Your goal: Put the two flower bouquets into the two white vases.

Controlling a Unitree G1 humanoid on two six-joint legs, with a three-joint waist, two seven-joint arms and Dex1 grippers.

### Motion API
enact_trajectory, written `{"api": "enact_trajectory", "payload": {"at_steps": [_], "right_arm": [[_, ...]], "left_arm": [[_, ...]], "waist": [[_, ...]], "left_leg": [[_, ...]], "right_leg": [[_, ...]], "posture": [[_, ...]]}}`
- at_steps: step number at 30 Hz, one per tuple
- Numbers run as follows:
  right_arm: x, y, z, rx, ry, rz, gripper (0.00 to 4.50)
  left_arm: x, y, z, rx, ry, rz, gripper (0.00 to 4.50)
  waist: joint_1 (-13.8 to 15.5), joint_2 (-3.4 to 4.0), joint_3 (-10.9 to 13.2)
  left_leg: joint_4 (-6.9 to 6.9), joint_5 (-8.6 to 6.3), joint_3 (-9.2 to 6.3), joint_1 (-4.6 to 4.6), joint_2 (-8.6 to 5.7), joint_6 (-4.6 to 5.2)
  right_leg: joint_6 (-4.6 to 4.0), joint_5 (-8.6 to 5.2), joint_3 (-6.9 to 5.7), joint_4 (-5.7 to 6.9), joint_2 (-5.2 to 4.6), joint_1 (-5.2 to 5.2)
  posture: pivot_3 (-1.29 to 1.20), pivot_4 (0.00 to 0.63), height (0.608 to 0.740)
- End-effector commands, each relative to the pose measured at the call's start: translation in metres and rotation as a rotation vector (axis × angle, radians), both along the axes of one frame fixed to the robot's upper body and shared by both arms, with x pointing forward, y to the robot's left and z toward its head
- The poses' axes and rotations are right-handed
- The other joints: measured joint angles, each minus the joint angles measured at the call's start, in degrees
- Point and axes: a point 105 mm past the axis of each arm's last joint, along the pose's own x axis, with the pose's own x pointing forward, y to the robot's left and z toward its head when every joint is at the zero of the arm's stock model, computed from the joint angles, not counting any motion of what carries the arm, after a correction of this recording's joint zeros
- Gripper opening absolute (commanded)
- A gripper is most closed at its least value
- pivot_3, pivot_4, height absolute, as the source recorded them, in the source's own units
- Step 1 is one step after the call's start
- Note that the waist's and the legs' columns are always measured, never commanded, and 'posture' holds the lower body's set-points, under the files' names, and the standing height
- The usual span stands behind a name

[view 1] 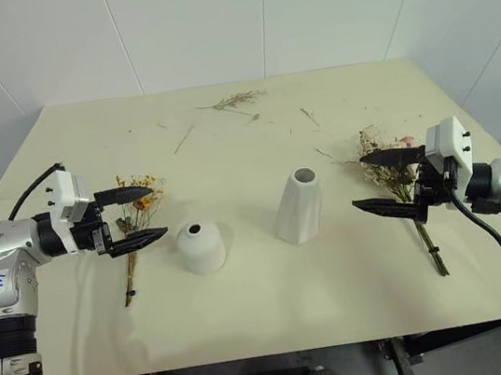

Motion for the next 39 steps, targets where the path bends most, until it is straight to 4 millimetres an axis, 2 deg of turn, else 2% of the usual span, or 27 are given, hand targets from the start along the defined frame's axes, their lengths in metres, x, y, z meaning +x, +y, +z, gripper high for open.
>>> {"api": "enact_trajectory", "payload": {"at_steps": [1,7,11,15,20,22,25,28,29,32,35,39], "right_arm": [[0.001,0.001,0.009,0.001,-0.041,0.016,4.50],[0.008,0.004,0.010,0.008,-0.054,0.024,4.50],[0.009,0.006,0.012,0.007,-0.054,0.041,4.50],[0.014,0.009,0.012,0.000,-0.047,0.069,4.50],[0.018,0.018,0.013,0.004,-0.050,0.106,4.50],[0.019,0.026,0.019,0.012,-0.065,0.151,4.50],[0.019,0.038,0.029,0.010,-0.099,0.221,4.50],[0.017,0.048,0.037,0.005,-0.131,0.263,4.50],[0.015,0.048,0.041,0.001,-0.144,0.276,4.50],[0.007,0.048,0.051,-0.010,-0.169,0.322,4.50],[-0.001,0.055,0.060,-0.019,-0.187,0.372,4.50],[-0.013,0.063,0.071,-0.039,-0.217,0.442,4.50]], "left_arm": [[-0.007,0.005,0.017,0.016,-0.067,0.010,4.47],[-0.011,0.006,0.018,0.011,-0.079,0.036,4.47],[-0.012,0.020,0.021,0.029,-0.086,0.116,4.47],[-0.025,0.033,0.020,0.054,-0.039,0.195,4.47],[-0.031,0.060,0.002,0.171,0.090,0.427,4.47],[-0.033,0.068,-0.003,0.216,0.208,0.564,4.47],[-0.045,0.063,-0.010,0.274,0.374,0.629,4.47],[-0.041,0.072,-0.009,0.292,0.402,0.749,4.47],[-0.039,0.069,-0.010,0.291,0.422,0.776,4.47],[-0.036,0.062,-0.021,0.355,0.504,0.830,4.47],[-0.036,0.070,-0.029,0.456,0.554,0.916,4.47],[-0.024,0.053,-0.032,0.416,0.594,0.891,4.47]], "waist": [[0.02,0.00,0.00],[0.00,0.00,0.00],[-0.14,0.00,0.00],[-0.34,0.00,0.00],[-0.42,0.03,0.02],[-0.42,-0.02,0.04],[-0.65,-0.01,0.10],[-0.47,0.03,0.13],[-0.37,0.03,0.13],[-0.21,0.03,0.13],[-0.33,0.03,0.13],[-0.54,0.03,0.13]], "left_leg": [[0.00,0.00,0.00,0.00,0.00,0.00],[0.01,0.00,0.00,0.00,0.00,0.00],[0.01,0.00,0.00,0.00,0.00,0.00],[-0.02,-0.01,0.01,0.00,0.01,0.01],[-0.05,-0.01,0.00,0.01,0.03,0.01],[-0.05,-0.01,0.00,0.01,0.02,0.01],[0.00,-0.01,0.01,-0.01,0.01,0.01],[-0.05,-0.02,0.00,0.00,0.00,0.01],[-0.12,-0.02,0.00,0.01,0.00,0.02],[-0.16,-0.02,-0.06,-0.01,0.00,0.01],[-0.18,-0.03,-0.06,-0.03,0.00,-0.02],[-0.28,-0.03,-0.07,-0.03,0.01,-0.02]], "right_leg": [[0.00,0.00,0.00,0.00,0.00,0.00],[0.01,0.00,0.00,-0.02,0.00,0.01],[0.01,0.00,0.00,-0.02,0.00,0.00],[0.00,0.00,0.01,-0.03,-0.02,0.01],[-0.01,-0.01,0.02,-0.05,-0.01,0.01],[-0.02,-0.01,0.01,-0.05,0.00,0.00],[0.00,0.00,0.02,-0.06,-0.01,0.00],[0.01,-0.02,0.01,-0.10,-0.01,0.02],[-0.01,-0.02,0.00,-0.10,-0.01,0.01],[-0.03,-0.04,-0.06,-0.13,0.00,-0.01],[-0.02,-0.04,-0.05,-0.16,-0.01,-0.02],[-0.05,-0.06,-0.06,-0.12,0.02,-0.08]], "posture": [[0.00,0.150,0.740],[0.00,0.150,0.740],[0.00,0.150,0.740],[0.00,0.150,0.740],[0.00,0.150,0.740],[0.00,0.150,0.740],[0.00,0.150,0.740],[0.00,0.150,0.740],[0.00,0.150,0.740],[0.00,0.150,0.740],[0.00,0.150,0.740],[0.00,0.150,0.740]]}}
